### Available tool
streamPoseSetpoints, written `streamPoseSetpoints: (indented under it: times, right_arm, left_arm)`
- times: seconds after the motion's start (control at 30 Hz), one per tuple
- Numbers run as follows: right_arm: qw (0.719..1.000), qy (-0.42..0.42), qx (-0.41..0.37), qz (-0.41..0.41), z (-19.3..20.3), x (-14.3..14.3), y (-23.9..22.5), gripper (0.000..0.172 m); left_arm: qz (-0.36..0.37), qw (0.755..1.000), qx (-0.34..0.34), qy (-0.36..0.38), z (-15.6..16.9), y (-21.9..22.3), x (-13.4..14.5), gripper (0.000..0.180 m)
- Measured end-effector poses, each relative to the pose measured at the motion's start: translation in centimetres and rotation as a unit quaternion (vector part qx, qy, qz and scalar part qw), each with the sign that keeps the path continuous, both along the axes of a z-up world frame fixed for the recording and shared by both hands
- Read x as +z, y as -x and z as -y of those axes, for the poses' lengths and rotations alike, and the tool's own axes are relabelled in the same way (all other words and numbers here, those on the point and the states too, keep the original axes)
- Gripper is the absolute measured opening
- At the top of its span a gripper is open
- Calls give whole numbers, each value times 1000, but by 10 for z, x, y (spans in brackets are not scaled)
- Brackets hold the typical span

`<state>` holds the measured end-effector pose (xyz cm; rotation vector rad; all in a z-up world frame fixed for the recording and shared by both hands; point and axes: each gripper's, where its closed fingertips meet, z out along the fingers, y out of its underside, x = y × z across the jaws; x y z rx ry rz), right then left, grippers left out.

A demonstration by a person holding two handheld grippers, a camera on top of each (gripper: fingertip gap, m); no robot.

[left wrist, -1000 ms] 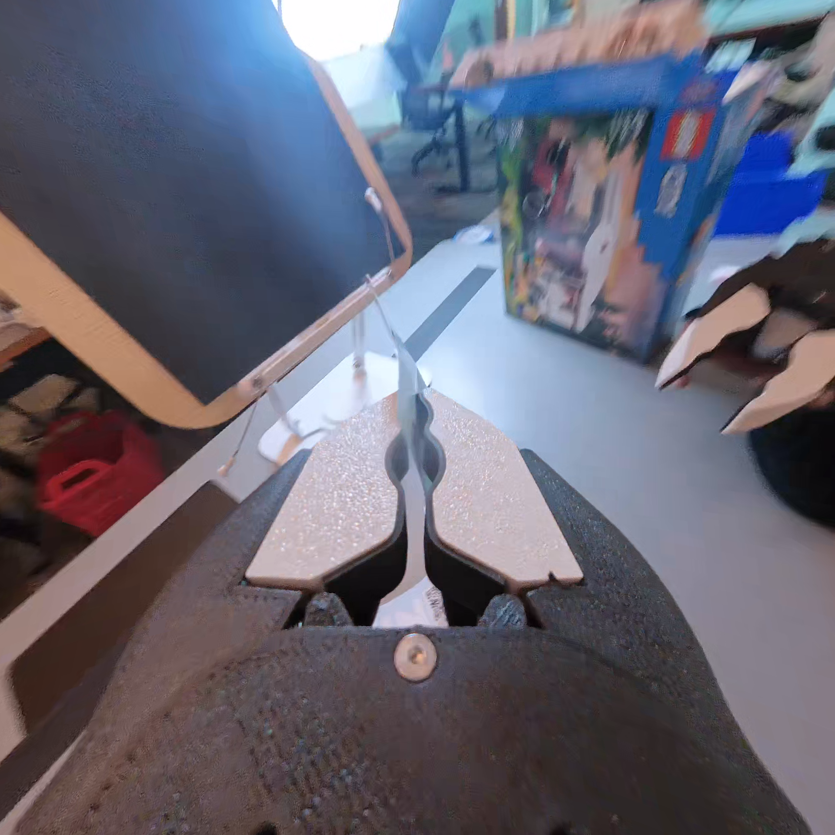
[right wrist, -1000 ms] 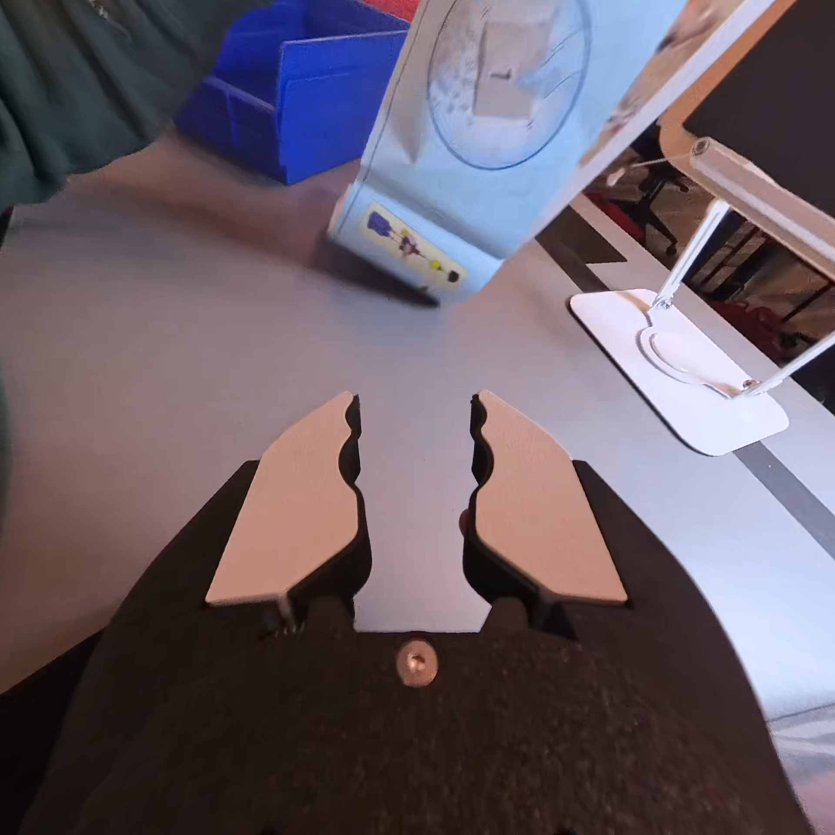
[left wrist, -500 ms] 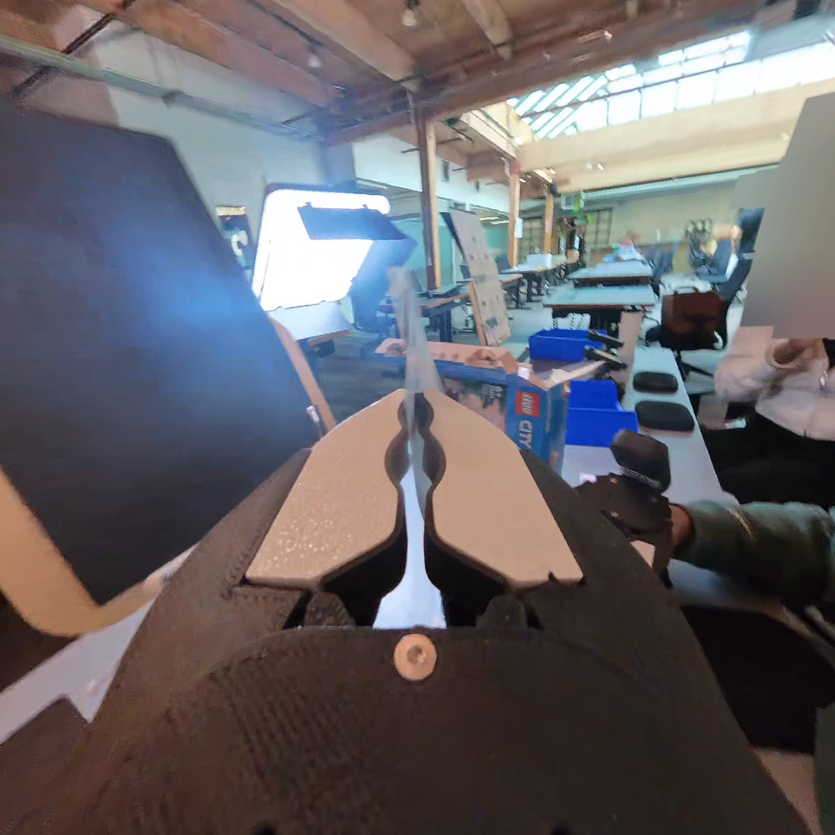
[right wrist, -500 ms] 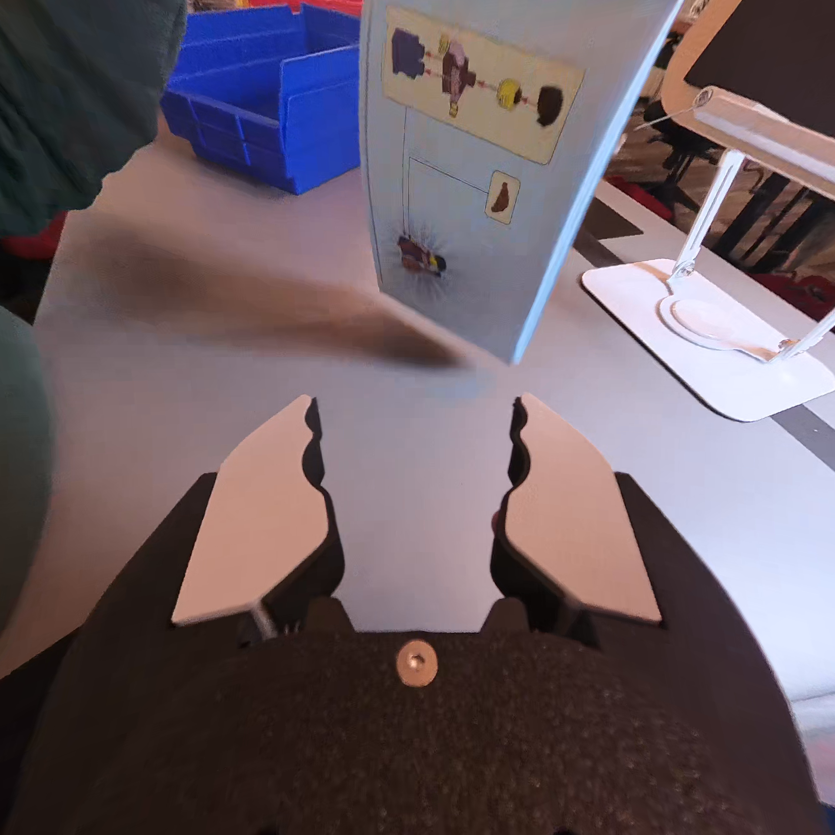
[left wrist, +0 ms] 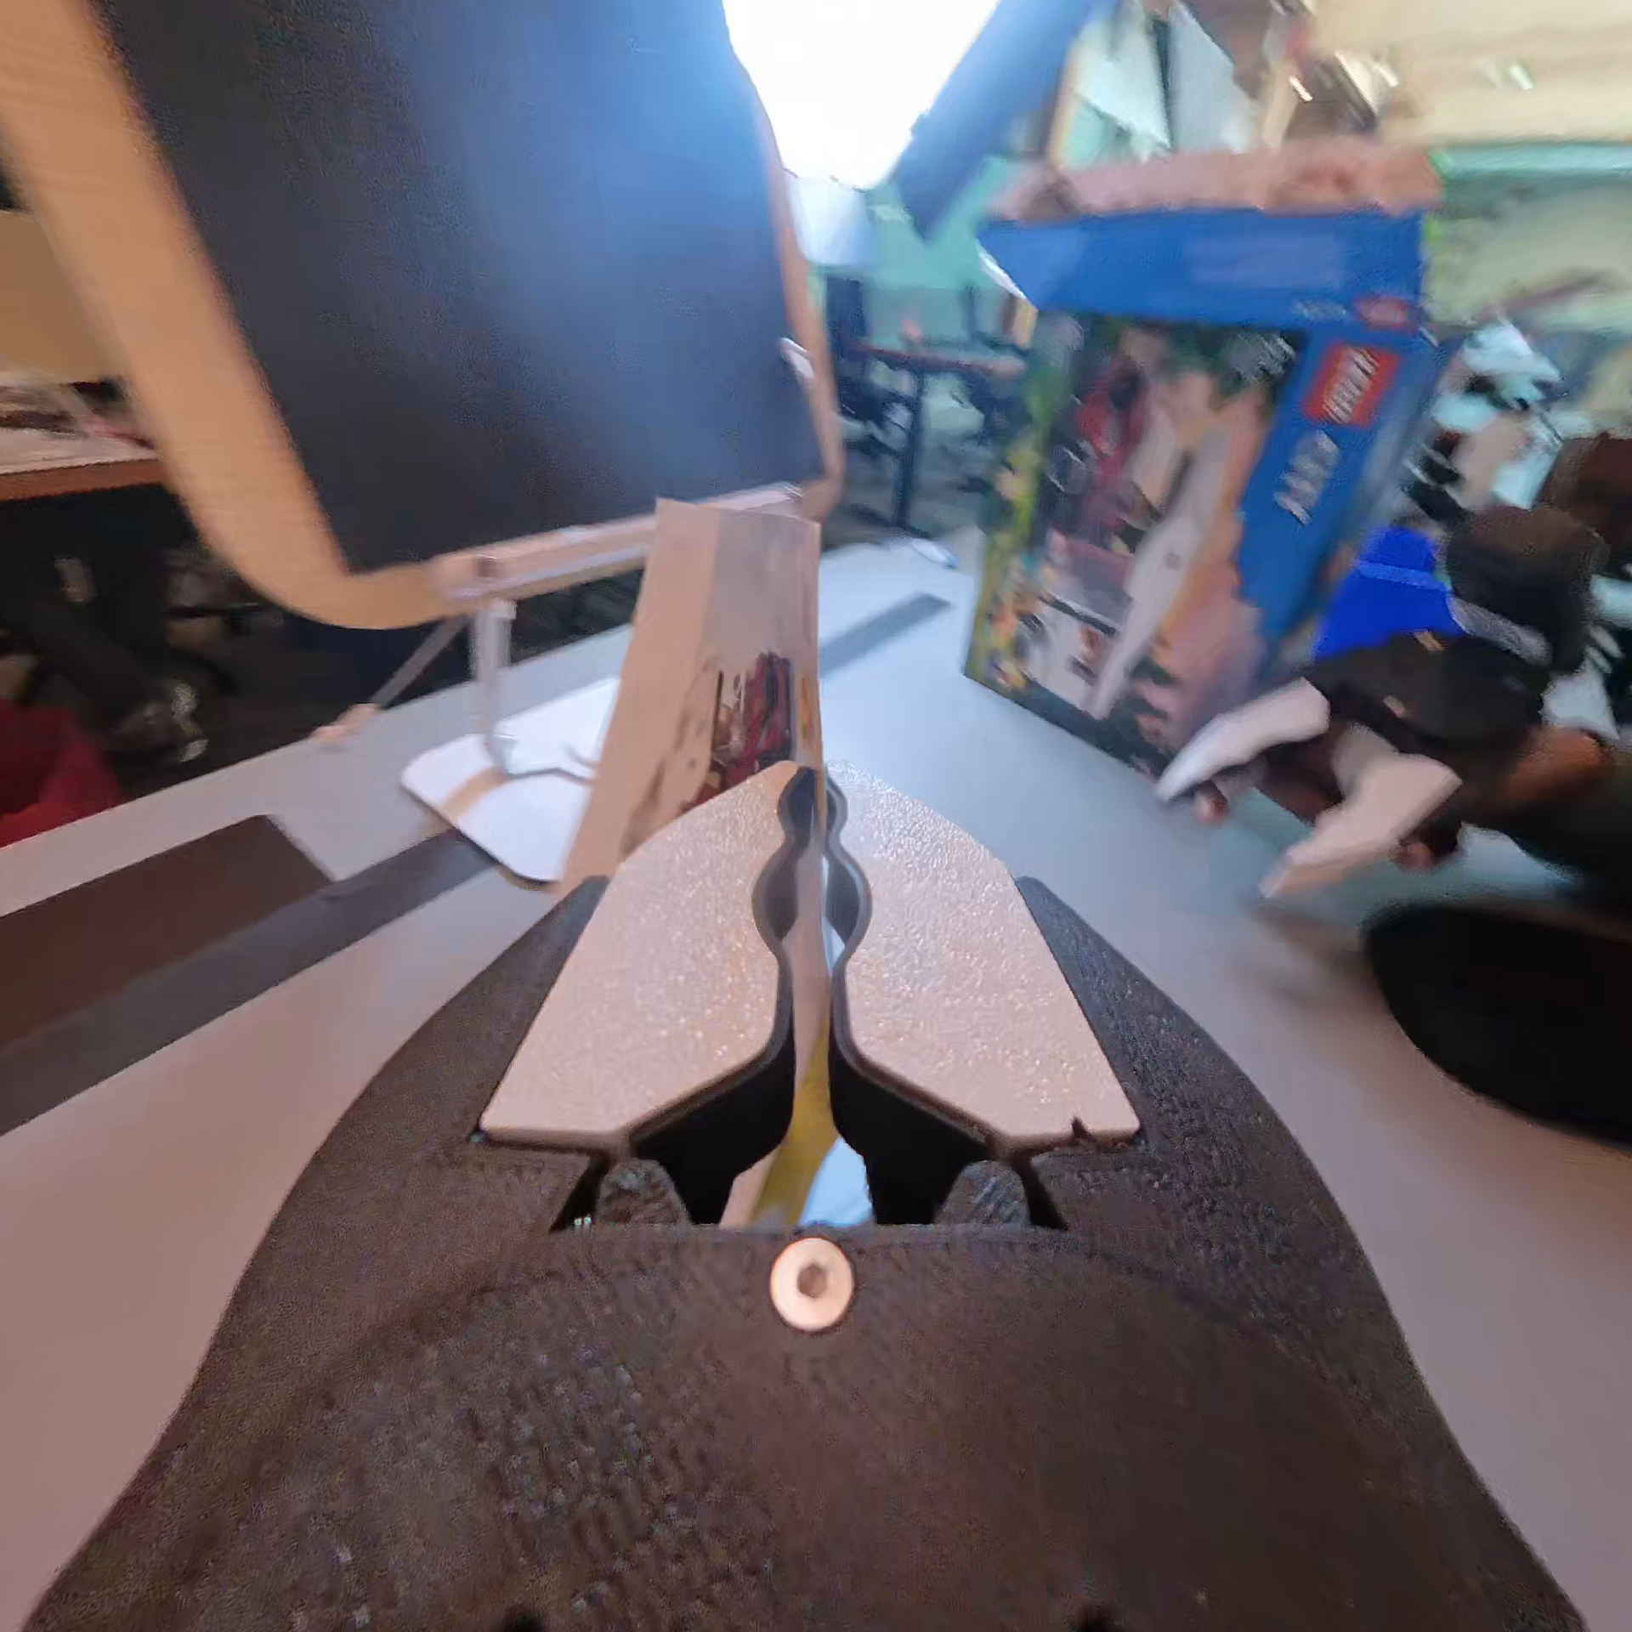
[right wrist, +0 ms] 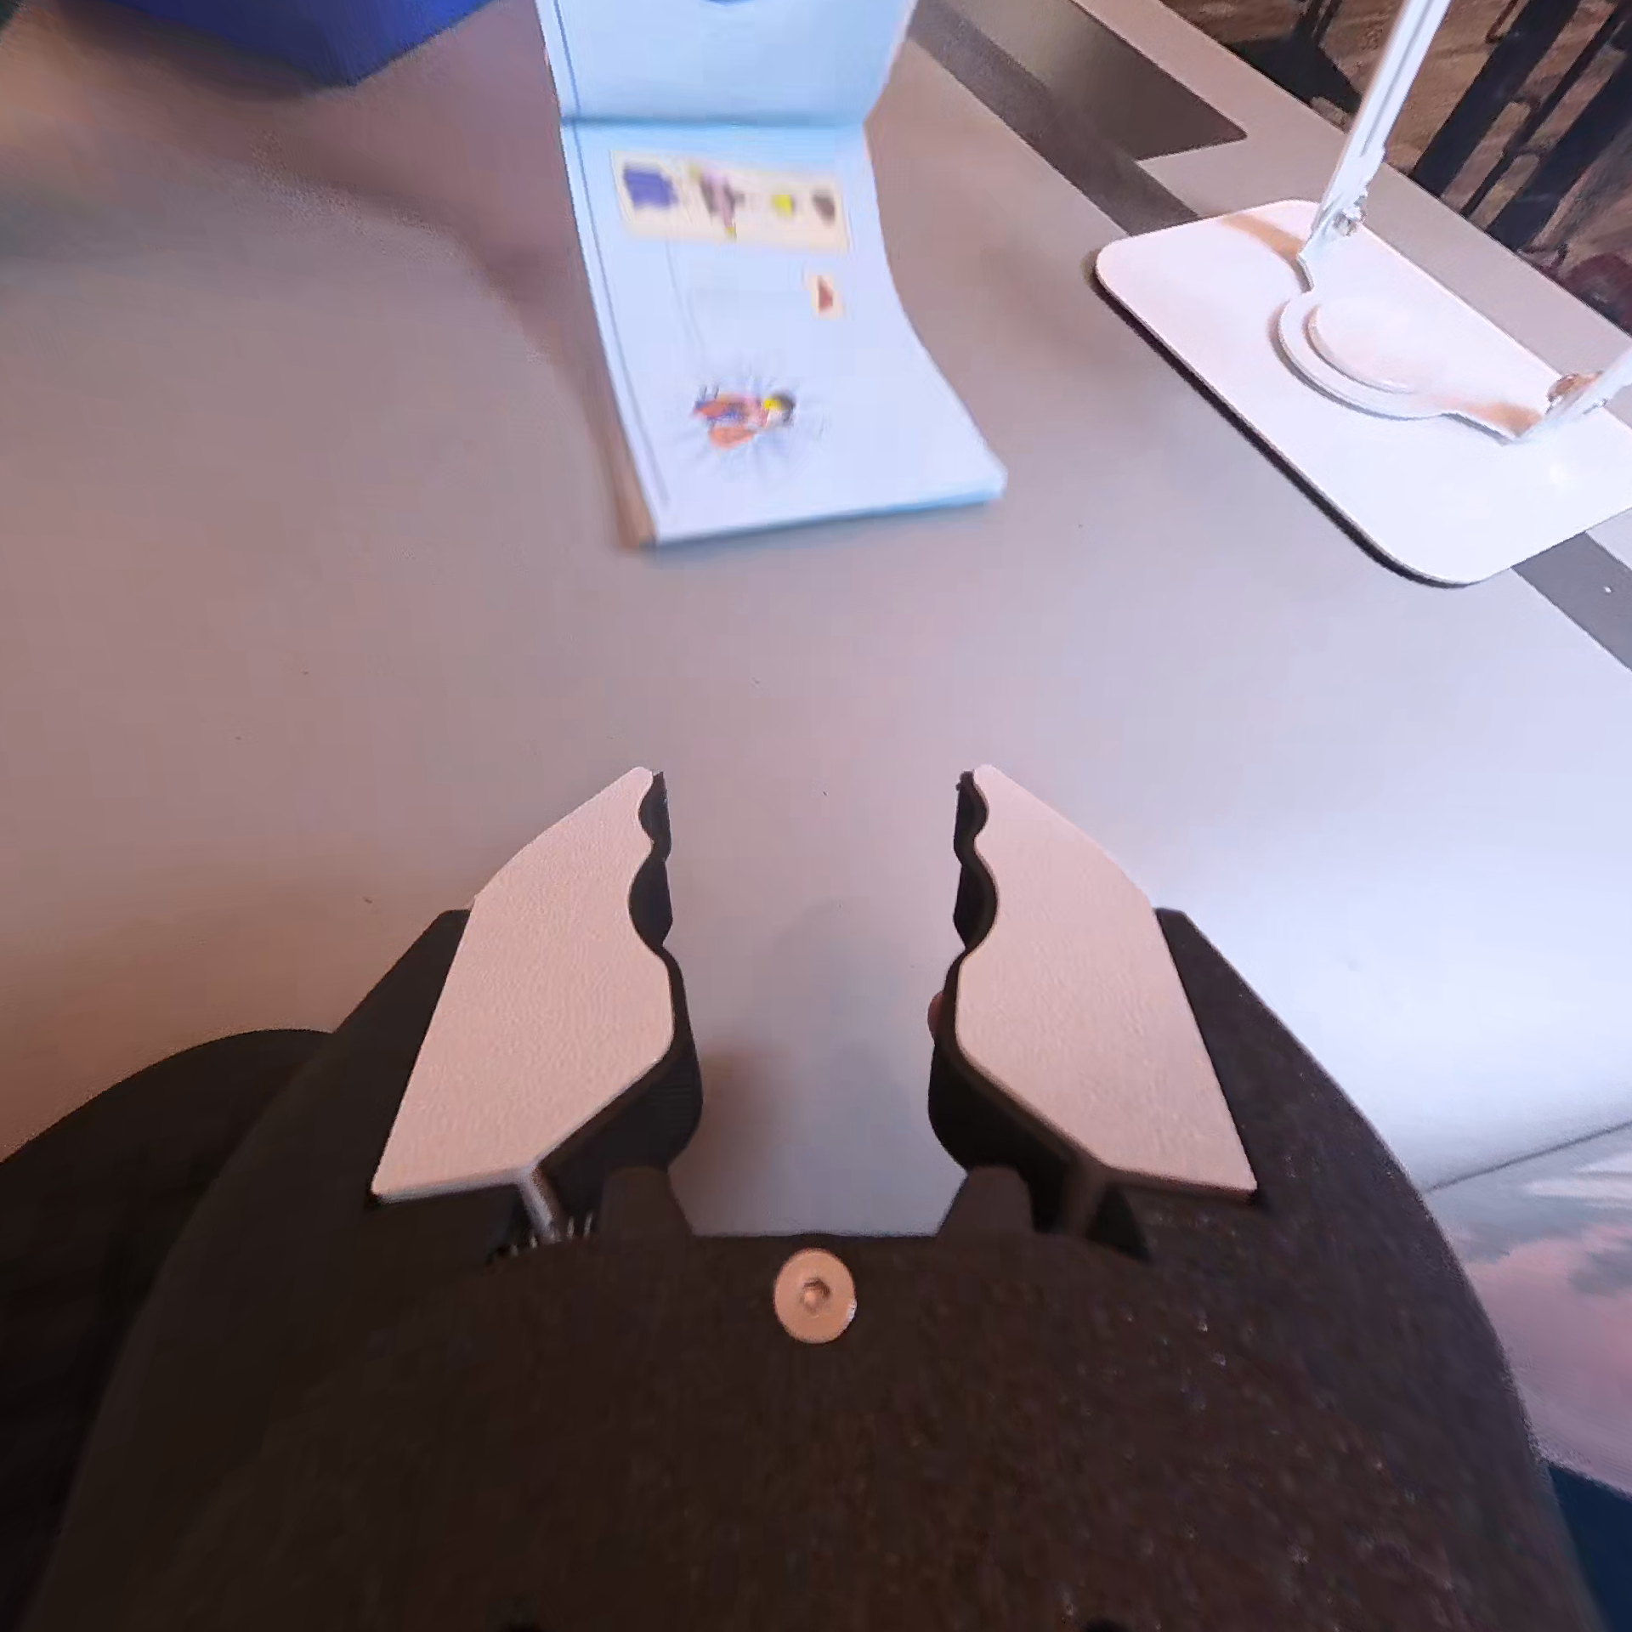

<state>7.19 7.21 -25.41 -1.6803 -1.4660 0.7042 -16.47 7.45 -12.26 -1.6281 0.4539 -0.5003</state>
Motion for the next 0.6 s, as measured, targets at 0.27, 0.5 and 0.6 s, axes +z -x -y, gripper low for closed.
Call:
streamPoseSetpoints:
  times: [0.27, 0.5, 0.6]
  right_arm:
    - [1000, -9, 10, 7, 7, -9, 9, 62]
    - [999, -35, 14, -1, 10, -3, 4, 58]
    - [999, -36, 18, -2, 12, -2, 4, 56]
  left_arm:
    - [-138, 972, -171, 83, 44, -87, -57, 59]
    - [-239, 942, 111, 206, 10, 68, -96, 58]
    - [-175, 912, 169, 330, 25, 108, -136, 75]
